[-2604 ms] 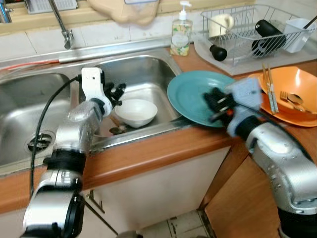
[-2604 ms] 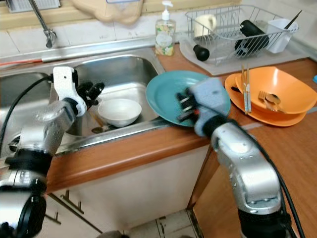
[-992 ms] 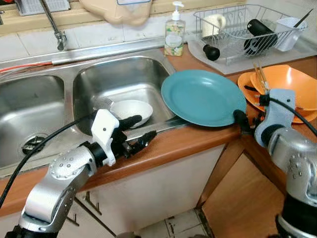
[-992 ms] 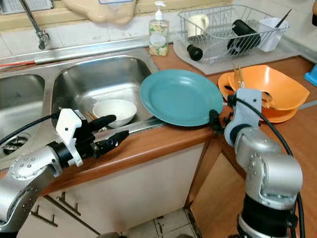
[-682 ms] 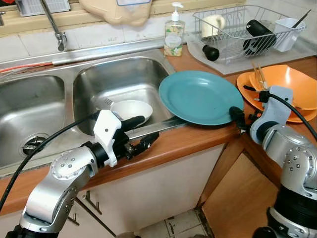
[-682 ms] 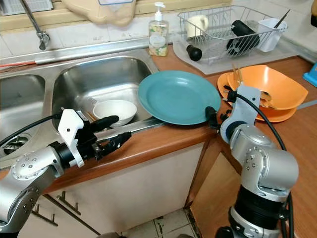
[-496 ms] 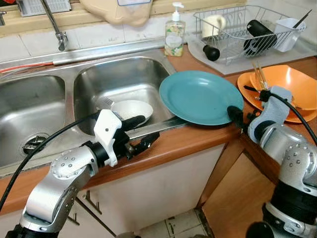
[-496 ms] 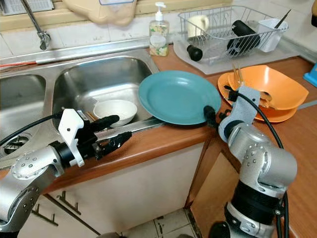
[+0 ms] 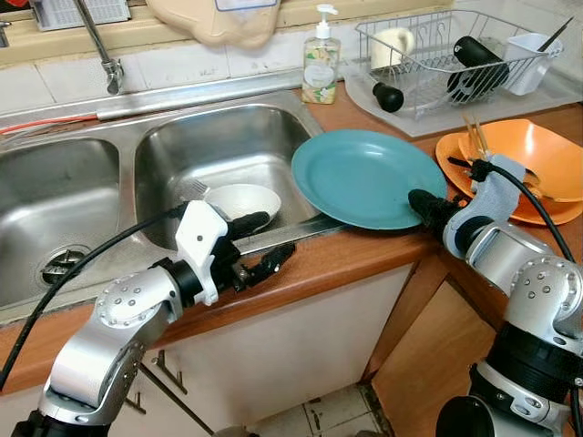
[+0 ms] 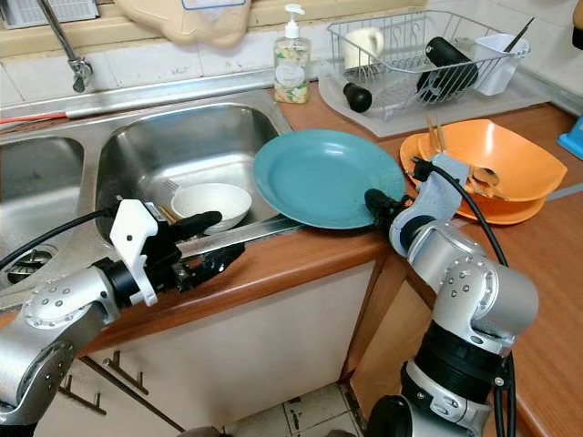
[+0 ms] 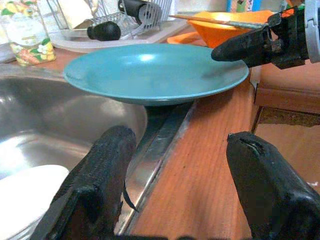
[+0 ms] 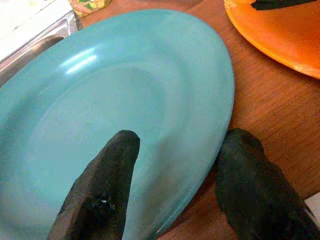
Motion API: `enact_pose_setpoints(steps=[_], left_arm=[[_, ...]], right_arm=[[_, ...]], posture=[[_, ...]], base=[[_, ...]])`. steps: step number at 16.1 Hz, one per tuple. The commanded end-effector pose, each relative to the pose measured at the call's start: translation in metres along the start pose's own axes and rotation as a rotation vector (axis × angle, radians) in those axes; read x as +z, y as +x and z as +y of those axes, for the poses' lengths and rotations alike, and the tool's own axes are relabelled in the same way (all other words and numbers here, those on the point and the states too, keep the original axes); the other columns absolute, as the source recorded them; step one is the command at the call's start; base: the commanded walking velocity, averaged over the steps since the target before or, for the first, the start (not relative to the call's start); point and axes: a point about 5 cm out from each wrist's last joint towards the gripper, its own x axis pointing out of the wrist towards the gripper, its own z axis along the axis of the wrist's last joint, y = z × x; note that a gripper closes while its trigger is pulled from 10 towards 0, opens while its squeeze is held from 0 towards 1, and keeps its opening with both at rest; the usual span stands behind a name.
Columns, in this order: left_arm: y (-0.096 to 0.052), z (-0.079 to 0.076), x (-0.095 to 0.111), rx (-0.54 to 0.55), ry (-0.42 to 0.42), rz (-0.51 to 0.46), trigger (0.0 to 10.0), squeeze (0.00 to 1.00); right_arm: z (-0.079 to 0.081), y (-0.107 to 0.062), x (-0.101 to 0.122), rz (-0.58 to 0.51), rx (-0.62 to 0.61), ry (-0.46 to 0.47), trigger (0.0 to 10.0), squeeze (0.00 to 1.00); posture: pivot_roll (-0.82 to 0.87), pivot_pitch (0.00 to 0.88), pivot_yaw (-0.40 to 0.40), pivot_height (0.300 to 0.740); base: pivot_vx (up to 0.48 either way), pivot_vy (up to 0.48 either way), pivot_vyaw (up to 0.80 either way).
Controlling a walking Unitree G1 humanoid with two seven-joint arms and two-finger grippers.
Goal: Kitchen organization
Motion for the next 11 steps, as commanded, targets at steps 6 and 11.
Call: enact_pose_setpoints(steps=[6,11], left_arm=[[0.0026,-0.0026,0.0015,-0.013,0.016,0.013,10.0,0.0],[0.0035,-0.0026,0.0017,-0.011,0.018,0.013,10.0,0.0]], right_arm=[[0.0057,0.0025,0.0001,-0.012,0.058,0.016,0.0,0.0],[0.0067,0.0033,0.0018,-0.021,0.068,0.03,0.0,0.0]], posture=[[-0.02,0.0,0.053,0.74],[-0.02,0.0,0.053,0.74]], base=[[0.0,0.0,0.0],[0.0,0.0,0.0]])
